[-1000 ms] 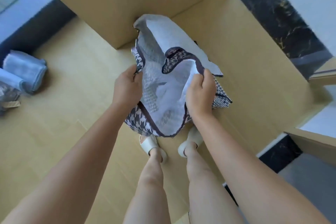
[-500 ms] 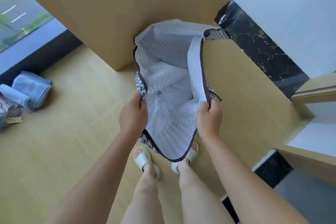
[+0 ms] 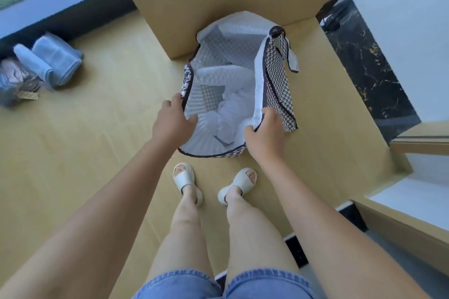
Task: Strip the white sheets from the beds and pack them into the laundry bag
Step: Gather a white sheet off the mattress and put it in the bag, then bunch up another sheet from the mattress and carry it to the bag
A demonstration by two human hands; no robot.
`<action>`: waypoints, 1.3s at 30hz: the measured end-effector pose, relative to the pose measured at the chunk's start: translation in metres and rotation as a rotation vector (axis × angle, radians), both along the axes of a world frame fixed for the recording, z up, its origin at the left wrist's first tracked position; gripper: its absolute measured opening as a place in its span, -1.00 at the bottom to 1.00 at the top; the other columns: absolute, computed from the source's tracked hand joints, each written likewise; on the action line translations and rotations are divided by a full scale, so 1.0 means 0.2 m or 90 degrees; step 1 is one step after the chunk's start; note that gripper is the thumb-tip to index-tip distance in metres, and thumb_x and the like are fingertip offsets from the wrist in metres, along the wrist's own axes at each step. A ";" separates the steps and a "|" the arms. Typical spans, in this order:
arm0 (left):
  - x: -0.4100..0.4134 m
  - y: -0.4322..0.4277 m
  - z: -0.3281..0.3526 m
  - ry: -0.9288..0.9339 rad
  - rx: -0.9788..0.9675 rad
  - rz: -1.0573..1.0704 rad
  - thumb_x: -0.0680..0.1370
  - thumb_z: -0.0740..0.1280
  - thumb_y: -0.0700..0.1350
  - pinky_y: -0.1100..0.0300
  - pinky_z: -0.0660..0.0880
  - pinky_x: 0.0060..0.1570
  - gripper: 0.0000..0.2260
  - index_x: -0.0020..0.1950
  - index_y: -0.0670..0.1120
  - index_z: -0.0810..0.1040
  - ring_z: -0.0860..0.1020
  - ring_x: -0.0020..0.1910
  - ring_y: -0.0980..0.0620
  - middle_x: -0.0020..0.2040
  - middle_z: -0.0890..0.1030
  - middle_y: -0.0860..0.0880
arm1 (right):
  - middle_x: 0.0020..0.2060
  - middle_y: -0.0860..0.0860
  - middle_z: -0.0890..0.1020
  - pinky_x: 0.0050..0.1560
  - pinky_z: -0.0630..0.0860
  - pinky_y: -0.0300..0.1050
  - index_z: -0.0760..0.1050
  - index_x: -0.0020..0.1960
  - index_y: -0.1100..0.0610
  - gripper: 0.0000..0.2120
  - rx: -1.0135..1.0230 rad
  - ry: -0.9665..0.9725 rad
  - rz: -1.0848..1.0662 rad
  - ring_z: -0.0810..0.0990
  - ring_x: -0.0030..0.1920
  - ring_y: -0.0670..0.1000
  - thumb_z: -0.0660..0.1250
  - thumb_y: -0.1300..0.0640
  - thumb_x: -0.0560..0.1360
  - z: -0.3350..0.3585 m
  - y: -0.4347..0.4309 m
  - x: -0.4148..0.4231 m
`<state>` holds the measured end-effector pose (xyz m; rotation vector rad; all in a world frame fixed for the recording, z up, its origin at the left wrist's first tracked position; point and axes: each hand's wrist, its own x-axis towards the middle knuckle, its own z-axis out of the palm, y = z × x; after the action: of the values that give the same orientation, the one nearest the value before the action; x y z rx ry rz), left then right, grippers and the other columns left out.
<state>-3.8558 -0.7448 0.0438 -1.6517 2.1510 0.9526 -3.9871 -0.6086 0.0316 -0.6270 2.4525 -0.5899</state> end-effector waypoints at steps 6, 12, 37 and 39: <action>0.39 0.11 0.18 0.057 0.014 0.104 0.59 0.25 0.01 0.04 0.35 0.26 -0.50 0.49 -0.10 0.24 0.38 0.33 -0.13 0.39 0.34 -0.14 | 0.19 0.17 0.43 0.11 0.31 -0.02 0.41 0.21 0.25 -0.70 0.039 0.048 0.279 0.35 0.20 0.17 0.22 0.23 0.50 0.24 -0.18 0.26; 0.98 0.20 0.34 0.091 0.071 0.248 0.59 0.26 0.03 0.09 0.43 0.17 -0.63 0.37 -0.06 0.42 0.50 0.22 -0.02 0.26 0.54 -0.03 | 0.09 0.14 0.54 0.14 0.30 -0.02 0.49 0.15 0.26 -0.75 -0.015 0.033 0.547 0.39 0.16 0.16 0.21 0.24 0.50 0.49 -0.39 0.81; 3.20 0.21 0.49 0.172 0.014 1.060 0.57 0.30 -0.07 0.25 0.40 0.02 -0.77 0.19 -0.09 0.56 0.55 0.01 0.03 0.08 0.62 -0.02 | 0.16 0.09 0.56 0.11 0.42 -0.06 0.46 0.29 0.19 -0.66 0.060 0.079 1.427 0.46 0.20 0.13 0.19 0.05 0.59 0.58 -1.47 3.29; 3.34 0.14 0.52 0.170 -0.029 1.150 0.57 0.30 -0.08 0.25 0.40 0.01 -0.79 0.17 -0.09 0.57 0.54 -0.02 0.04 0.07 0.63 -0.02 | 0.18 0.07 0.56 0.10 0.40 -0.10 0.42 0.34 0.16 -0.64 0.021 0.079 1.473 0.46 0.23 0.10 0.20 0.05 0.59 0.62 -1.63 3.55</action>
<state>-3.1885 -0.7166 0.1480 -3.4300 0.1138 1.3665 -3.2774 -0.9351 0.1553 -2.5168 0.4528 0.4875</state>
